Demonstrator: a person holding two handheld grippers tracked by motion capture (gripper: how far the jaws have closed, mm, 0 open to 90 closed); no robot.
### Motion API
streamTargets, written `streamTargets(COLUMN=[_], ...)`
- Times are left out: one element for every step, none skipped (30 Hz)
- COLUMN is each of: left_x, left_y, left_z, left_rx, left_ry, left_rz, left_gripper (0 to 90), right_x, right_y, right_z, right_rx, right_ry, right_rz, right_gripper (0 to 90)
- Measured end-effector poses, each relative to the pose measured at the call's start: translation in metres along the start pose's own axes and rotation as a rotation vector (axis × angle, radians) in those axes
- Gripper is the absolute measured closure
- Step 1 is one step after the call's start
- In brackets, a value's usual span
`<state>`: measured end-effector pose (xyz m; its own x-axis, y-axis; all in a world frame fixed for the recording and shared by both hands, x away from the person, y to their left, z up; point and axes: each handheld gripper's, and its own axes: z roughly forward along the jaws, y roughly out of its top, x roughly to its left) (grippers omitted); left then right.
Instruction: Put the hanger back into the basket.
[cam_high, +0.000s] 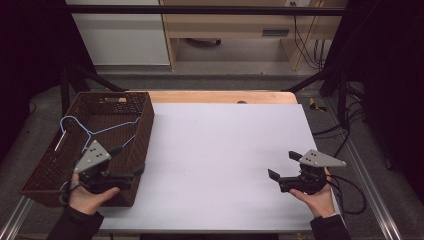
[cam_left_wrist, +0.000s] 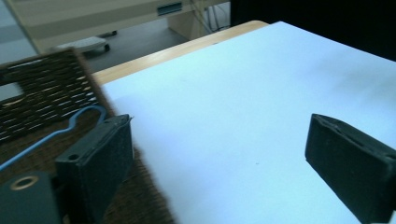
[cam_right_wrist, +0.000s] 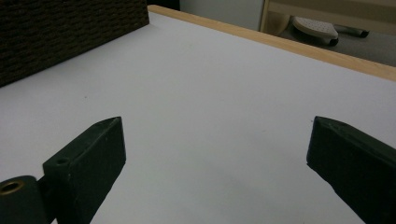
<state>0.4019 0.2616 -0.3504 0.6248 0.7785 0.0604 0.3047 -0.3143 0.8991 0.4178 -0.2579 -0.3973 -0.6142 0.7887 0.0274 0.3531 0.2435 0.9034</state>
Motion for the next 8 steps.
streamTargets(left_x=[-0.004, -0.007, -0.010, -0.011, -0.012, -0.012, -0.011, -0.010], left_y=[-0.001, -0.003, -0.005, -0.007, -0.009, -0.012, -0.014, -0.015], left_z=[0.004, 0.007, 0.010, 0.012, 0.015, 0.017, 0.018, 0.019], left_rx=[0.004, 0.007, 0.003, 0.003, 0.007, 0.000, -0.002, -0.003], left_ry=[0.000, 0.002, -0.006, -0.016, -0.017, -0.019, -0.029, -0.031], left_rz=[0.013, 0.017, 0.011, 0.005, 0.000, -0.011, -0.026, -0.040], left_gripper=[5.6, 5.1, 5.0, 5.0, 5.0, 5.1, 5.6, 5.7], right_x=[0.000, 0.000, 0.000, -0.001, -0.001, -0.001, -0.002, -0.002], right_y=[0.000, -0.001, -0.001, -0.001, -0.001, -0.002, -0.002, -0.002], right_z=[-0.001, -0.001, -0.002, -0.004, -0.005, -0.006, -0.007, -0.008], right_rx=[-0.001, -0.008, -0.011, -0.014, -0.019, -0.024, -0.029, -0.033], right_ry=[-0.001, -0.001, -0.001, -0.001, -0.004, -0.004, -0.004, -0.004], right_rz=[0.004, 0.008, 0.008, 0.008, 0.014, 0.015, 0.015, 0.016], right_gripper=[4.9, 4.9, 4.9, 4.9, 5.0, 5.1, 5.1, 5.1])
